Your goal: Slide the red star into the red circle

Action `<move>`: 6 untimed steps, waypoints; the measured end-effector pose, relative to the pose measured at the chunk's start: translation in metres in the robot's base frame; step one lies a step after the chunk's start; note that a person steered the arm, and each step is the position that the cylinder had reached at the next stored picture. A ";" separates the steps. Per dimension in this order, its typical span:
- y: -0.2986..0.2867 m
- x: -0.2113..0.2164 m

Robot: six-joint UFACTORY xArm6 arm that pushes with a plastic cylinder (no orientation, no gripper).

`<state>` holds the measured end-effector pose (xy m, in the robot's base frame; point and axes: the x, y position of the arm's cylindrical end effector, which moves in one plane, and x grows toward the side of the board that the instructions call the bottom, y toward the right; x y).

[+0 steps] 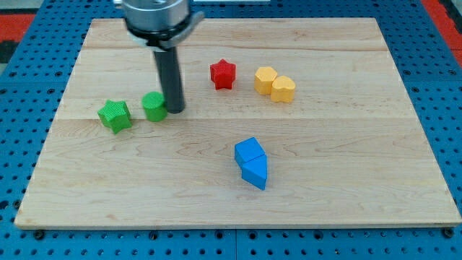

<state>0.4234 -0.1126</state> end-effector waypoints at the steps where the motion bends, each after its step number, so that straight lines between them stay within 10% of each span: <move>1: -0.017 -0.007; 3: 0.085 -0.009; 6: 0.087 -0.125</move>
<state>0.2984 -0.0260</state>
